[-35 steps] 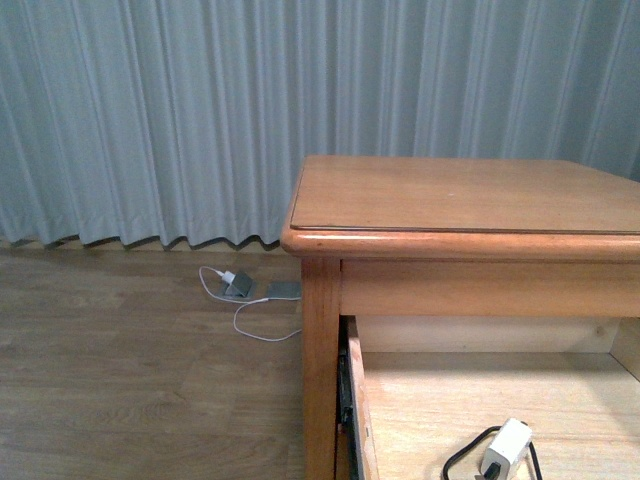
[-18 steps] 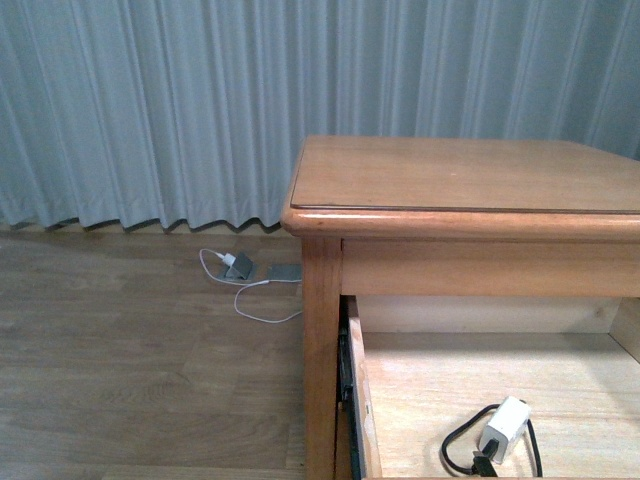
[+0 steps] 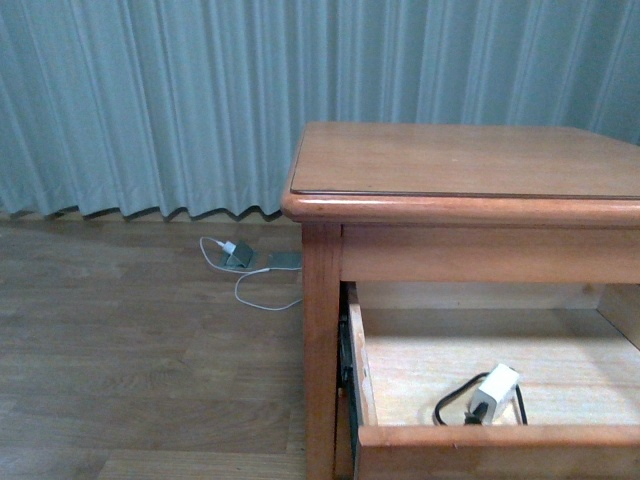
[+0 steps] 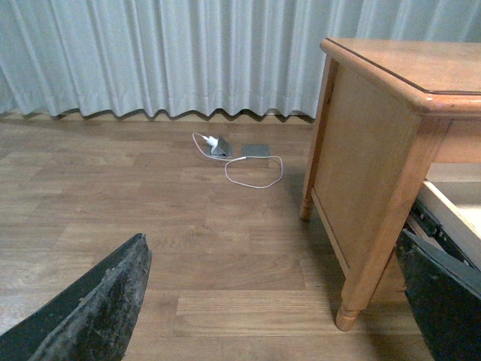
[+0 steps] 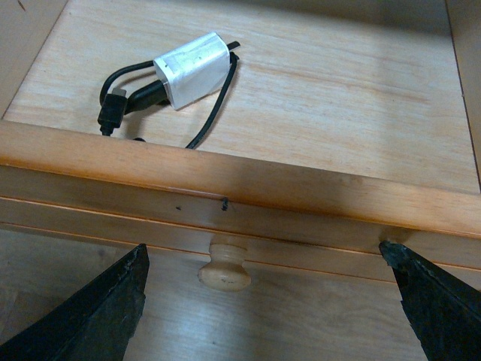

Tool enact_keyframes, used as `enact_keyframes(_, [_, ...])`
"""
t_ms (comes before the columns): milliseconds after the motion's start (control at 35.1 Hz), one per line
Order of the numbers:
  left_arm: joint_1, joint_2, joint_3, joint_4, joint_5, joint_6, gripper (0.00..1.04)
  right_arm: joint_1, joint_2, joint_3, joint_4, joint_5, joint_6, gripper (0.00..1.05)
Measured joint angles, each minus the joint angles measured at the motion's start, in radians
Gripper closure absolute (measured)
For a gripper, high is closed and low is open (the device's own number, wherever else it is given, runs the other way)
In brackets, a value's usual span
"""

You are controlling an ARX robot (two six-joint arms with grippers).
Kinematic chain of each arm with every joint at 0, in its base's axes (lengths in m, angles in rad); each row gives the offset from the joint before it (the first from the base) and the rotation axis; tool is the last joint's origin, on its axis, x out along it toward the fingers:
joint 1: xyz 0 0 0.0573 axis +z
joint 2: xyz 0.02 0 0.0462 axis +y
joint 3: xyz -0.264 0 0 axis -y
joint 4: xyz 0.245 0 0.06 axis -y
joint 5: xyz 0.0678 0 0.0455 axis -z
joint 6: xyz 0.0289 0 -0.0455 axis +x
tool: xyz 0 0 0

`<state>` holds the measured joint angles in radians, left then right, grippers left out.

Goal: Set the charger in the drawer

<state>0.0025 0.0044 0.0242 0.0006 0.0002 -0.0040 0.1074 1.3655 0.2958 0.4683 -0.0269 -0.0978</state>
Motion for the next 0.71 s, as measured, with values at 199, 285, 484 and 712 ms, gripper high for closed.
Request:
enact_keyframes(199, [0.000, 0.000, 0.000, 0.000, 0.000, 0.000, 0.06, 0.032, 0.203, 0.121, 0.118, 0.036, 0.044, 0.09])
enact_keyframes(285, [0.000, 0.000, 0.000, 0.000, 0.000, 0.000, 0.06, 0.035, 0.290, 0.179, 0.150, 0.037, 0.074, 0.09])
enact_keyframes(484, [0.000, 0.000, 0.000, 0.000, 0.000, 0.000, 0.06, 0.037, 0.454, 0.306, 0.229, 0.072, 0.108, 0.09])
enact_keyframes(712, [0.000, 0.000, 0.000, 0.000, 0.000, 0.000, 0.06, 0.043, 0.571, 0.423, 0.287, 0.098, 0.130, 0.09])
